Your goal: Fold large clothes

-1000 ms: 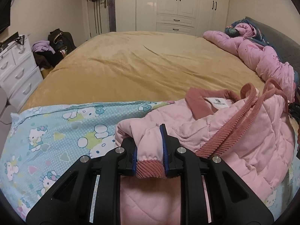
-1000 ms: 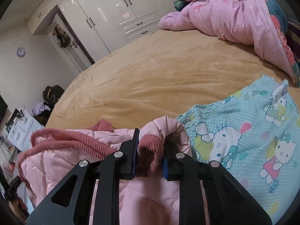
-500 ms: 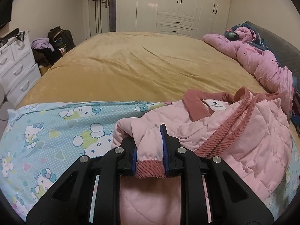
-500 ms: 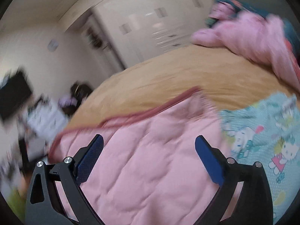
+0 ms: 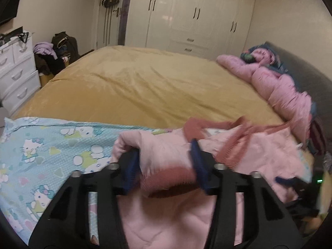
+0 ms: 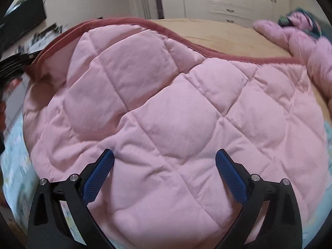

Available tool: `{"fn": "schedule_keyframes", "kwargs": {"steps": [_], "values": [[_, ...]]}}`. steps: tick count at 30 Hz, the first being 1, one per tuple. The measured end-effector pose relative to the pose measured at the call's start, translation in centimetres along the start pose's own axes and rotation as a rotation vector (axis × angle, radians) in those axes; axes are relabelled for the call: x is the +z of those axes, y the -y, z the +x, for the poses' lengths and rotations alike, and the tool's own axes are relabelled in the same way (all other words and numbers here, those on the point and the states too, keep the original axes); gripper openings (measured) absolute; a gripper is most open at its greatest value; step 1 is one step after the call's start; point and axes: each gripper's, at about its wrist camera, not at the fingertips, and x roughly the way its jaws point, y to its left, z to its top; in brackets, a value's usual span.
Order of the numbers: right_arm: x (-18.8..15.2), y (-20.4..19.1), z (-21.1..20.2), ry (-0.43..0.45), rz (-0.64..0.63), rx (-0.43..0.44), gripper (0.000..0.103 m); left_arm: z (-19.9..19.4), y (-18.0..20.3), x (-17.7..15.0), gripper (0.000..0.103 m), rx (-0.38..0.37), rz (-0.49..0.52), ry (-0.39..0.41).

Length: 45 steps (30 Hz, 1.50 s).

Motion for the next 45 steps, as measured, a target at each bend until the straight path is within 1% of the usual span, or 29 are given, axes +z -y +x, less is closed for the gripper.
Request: {"fn": "schedule_keyframes", "kwargs": {"steps": [2,5,8,9,11,12,14,16,17,18,20,22,24,25,26,27,28,29,30,31,32,33,34,36,37,39,41,43,45], "values": [[-0.1,0.0,0.2,0.004,-0.002,-0.002,0.098,-1.5,0.8,0.4,0.070,0.009,0.025,0.067],[-0.1,0.2,0.2,0.014,-0.004,0.003,0.098,-2.9,1.8,0.8,0.073,0.013,0.064,0.116],[-0.3,0.2,-0.5,0.024,-0.013,0.025,0.098,-3.5,2.0,0.2,0.083,0.059,0.097,0.138],[-0.5,0.3,-1.1,0.030,-0.025,0.032,0.098,-3.4,1.7,-0.3,0.083,0.072,0.100,0.132],[-0.4,0.7,-3.0,0.080,-0.054,0.032,0.098,-3.0,0.5,-1.5,0.083,0.064,0.079,0.105],[-0.3,1.4,-5.0,0.146,-0.061,0.009,0.098,-2.6,-0.5,-2.4,0.083,0.048,0.064,0.085],[-0.3,3.5,-7.9,0.231,-0.046,-0.053,0.098,-1.7,-2.4,-4.0,0.083,0.067,0.046,0.043],[-0.2,6.0,-9.6,0.273,-0.009,-0.128,0.098,-0.3,-4.5,-5.8,0.083,0.076,0.018,-0.025],[-0.1,7.4,-10.1,0.277,0.016,-0.162,0.098,0.1,-5.1,-6.4,0.083,0.071,0.008,-0.043],[0.1,9.6,-10.3,0.261,0.065,-0.202,0.098,0.6,-5.7,-7.0,0.083,0.065,0.001,-0.066],[0.3,12.6,-9.7,0.213,0.134,-0.261,0.098,1.4,-6.4,-8.0,0.083,0.038,-0.002,-0.108],[0.3,14.5,-8.2,0.155,0.153,-0.311,0.098,2.6,-6.3,-8.5,0.083,0.047,0.006,-0.140],[-0.2,15.4,-6.4,0.113,0.130,-0.355,0.096,3.3,-6.2,-8.5,0.083,0.039,-0.006,-0.155],[-0.3,15.6,-5.6,0.095,0.121,-0.350,0.086,3.5,-6.1,-8.4,0.083,0.032,-0.010,-0.151],[-0.4,15.8,-5.0,0.081,0.129,-0.305,0.079,3.8,-5.7,-8.1,0.079,0.034,-0.006,-0.149],[-0.4,15.8,-4.3,0.078,0.152,-0.267,0.064,4.0,-5.4,-8.0,0.067,0.033,0.003,-0.149],[-0.6,16.1,-4.2,0.080,0.175,-0.266,0.054,4.1,-5.1,-7.9,0.062,0.031,0.013,-0.147],[-0.7,16.1,-4.1,0.089,0.190,-0.267,0.038,4.0,-4.8,-7.8,0.051,0.050,0.024,-0.139],[-0.7,15.9,-4.2,0.109,0.189,-0.259,0.032,4.0,-4.5,-7.7,0.030,0.062,0.031,-0.130],[-0.5,15.5,-4.4,0.128,0.183,-0.258,0.022,3.8,-4.4,-7.4,0.025,0.063,0.034,-0.120],[-0.3,15.1,-5.0,0.160,0.173,-0.260,0.017,3.5,-4.2,-7.1,0.019,0.074,0.034,-0.106],[-0.1,14.9,-5.5,0.178,0.169,-0.260,0.016,3.2,-4.0,-6.6,0.015,0.084,0.039,-0.096],[0.4,14.8,-6.3,0.210,0.163,-0.263,0.014,2.8,-3.8,-6.1,0.014,0.090,0.050,-0.081],[1.5,15.3,-8.1,0.269,0.159,-0.270,0.013,1.5,-3.0,-4.6,0.014,0.107,0.093,-0.017],[2.3,15.7,-9.1,0.313,0.168,-0.285,0.010,1.0,-2.7,-3.8,0.014,0.112,0.103,0.005],[3.5,16.4,-10.3,0.353,0.197,-0.262,0.010,0.7,-2.3,-2.4,0.014,0.111,0.101,0.029],[4.5,16.9,-10.2,0.362,0.219,-0.261,0.010,0.9,-2.1,-1.3,0.014,0.118,0.102,0.038],[5.2,17.1,-9.0,0.339,0.209,-0.304,0.010,1.7,-1.6,-0.8,0.014,0.142,0.120,0.032],[5.2,17.4,-7.6,0.319,0.204,-0.331,0.010,2.5,-1.7,-0.8,0.014,0.154,0.112,0.019]]}}
